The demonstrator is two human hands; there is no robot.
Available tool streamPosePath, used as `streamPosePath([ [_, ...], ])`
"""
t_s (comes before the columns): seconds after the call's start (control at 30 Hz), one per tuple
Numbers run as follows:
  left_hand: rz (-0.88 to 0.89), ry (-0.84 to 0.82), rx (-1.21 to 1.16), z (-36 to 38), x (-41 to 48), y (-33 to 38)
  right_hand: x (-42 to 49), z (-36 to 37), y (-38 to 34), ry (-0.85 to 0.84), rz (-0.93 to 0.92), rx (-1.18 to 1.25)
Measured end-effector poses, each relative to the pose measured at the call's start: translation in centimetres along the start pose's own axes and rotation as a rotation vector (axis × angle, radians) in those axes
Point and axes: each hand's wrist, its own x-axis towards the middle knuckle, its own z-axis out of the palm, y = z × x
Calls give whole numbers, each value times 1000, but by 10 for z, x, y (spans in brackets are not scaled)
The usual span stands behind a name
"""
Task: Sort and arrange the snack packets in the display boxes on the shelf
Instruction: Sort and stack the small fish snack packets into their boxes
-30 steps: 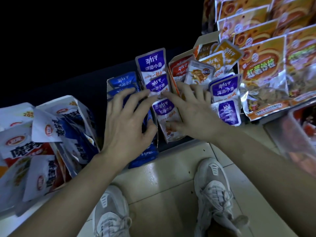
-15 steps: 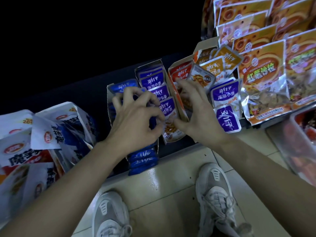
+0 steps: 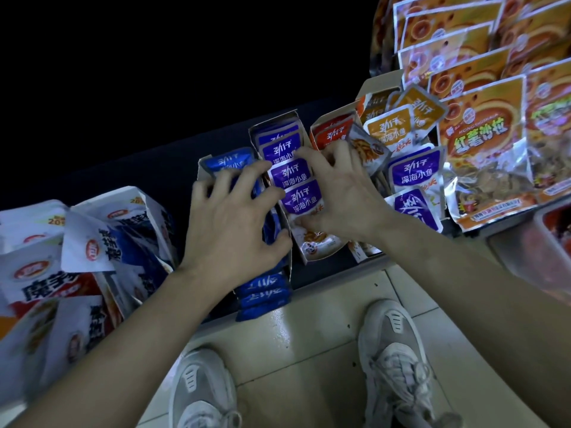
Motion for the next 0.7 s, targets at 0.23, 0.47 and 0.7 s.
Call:
streamPosePath([
  [0.23, 6, 56, -71, 8, -5, -5, 2, 0, 3, -24, 4, 37],
  [0.47, -9, 65, -76, 10, -6, -6, -16, -7, 13, -40, -13, 143],
  [0.7, 67, 9, -135, 11, -12, -10, -49, -18, 15, 29, -96, 174],
])
